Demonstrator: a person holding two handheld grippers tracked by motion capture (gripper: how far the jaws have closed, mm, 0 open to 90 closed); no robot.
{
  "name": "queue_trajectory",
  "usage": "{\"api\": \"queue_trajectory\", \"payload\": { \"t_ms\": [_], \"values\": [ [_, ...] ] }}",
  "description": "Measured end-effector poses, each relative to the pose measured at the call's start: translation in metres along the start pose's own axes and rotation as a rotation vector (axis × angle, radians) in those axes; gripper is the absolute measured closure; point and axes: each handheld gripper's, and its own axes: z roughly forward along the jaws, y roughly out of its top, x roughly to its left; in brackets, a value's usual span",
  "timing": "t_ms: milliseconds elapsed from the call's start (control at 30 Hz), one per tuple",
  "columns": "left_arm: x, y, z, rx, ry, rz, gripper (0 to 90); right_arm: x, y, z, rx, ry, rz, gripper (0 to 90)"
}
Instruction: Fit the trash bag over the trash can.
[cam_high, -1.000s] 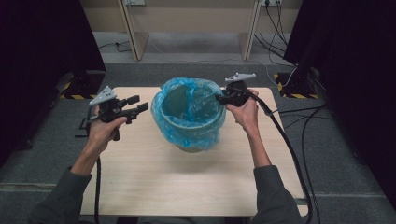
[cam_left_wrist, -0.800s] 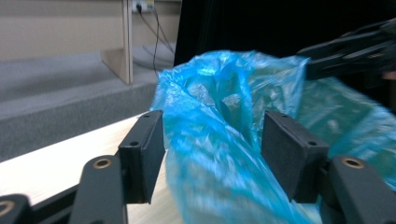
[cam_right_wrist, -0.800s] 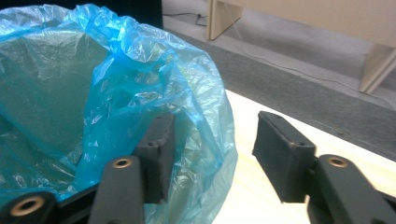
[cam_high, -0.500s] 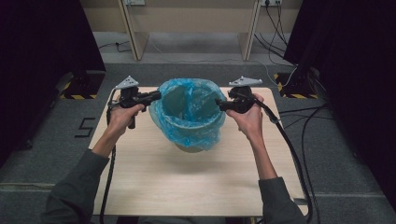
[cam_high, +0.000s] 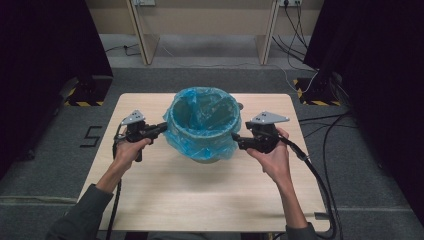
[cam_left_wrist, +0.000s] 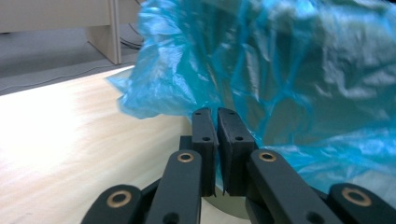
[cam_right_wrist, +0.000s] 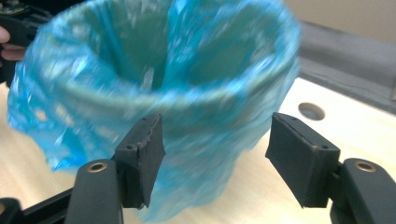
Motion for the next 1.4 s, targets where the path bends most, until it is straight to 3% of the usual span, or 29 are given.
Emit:
{"api": "queue_trajectory", "payload": {
  "t_ms": [167,300,433,533,600,700,800,867,1000,1133,1200,1267,1333,1400],
  "values": [
    [-0.011,-0.002,-0.001,-0.006,-0.021,0.015,84.7,0.005,-0.012,0.011,0.032,0.016,0.004,31.2],
    [-0.016,-0.003,-0.003,-0.007,-0.033,0.014,83.7,0.009,-0.016,0.019,0.015,0.054,0.030,28.7],
    [-0.021,-0.007,-0.002,-0.004,-0.045,0.021,83.7,0.012,-0.022,0.027,0.040,0.058,0.027,27.0],
    [-0.025,-0.012,0.002,0.012,-0.061,0.023,82.9,0.008,-0.027,0.033,0.037,0.076,0.027,36.2],
    [-0.026,-0.014,0.003,0.016,-0.065,0.018,82.4,0.003,-0.031,0.038,0.035,0.096,0.063,46.8],
    [-0.026,-0.018,0.005,0.018,-0.063,0.014,82.4,-0.004,-0.037,0.043,0.038,0.087,0.027,68.4],
    [-0.023,-0.022,0.008,0.023,-0.051,0.011,82.7,-0.010,-0.043,0.050,0.060,0.065,-0.010,81.3],
    [-0.019,-0.026,0.011,0.027,-0.043,-0.003,83.2,-0.014,-0.046,0.054,0.068,0.062,-0.005,86.4],
    [-0.015,-0.030,0.014,0.039,-0.049,-0.022,83.2,-0.022,-0.055,0.067,0.106,0.043,0.004,88.4],
    [-0.014,-0.032,0.010,0.059,-0.065,-0.027,80.3,-0.026,-0.064,0.074,0.146,0.022,-0.004,85.4],
    [-0.015,-0.031,0.003,0.064,-0.068,-0.025,73.1,-0.025,-0.063,0.066,0.157,-0.012,0.006,69.3],
    [-0.016,-0.029,-0.007,0.061,-0.058,-0.027,59.4,-0.025,-0.058,0.053,0.156,-0.059,0.007,57.6],
    [-0.014,-0.023,-0.018,0.047,-0.035,-0.050,46.7,-0.024,-0.051,0.033,0.119,-0.082,0.048,45.6],
    [-0.011,-0.016,-0.028,0.032,-0.017,-0.043,39.0,-0.022,-0.044,0.014,0.053,-0.077,0.095,39.7]
  ]
}}
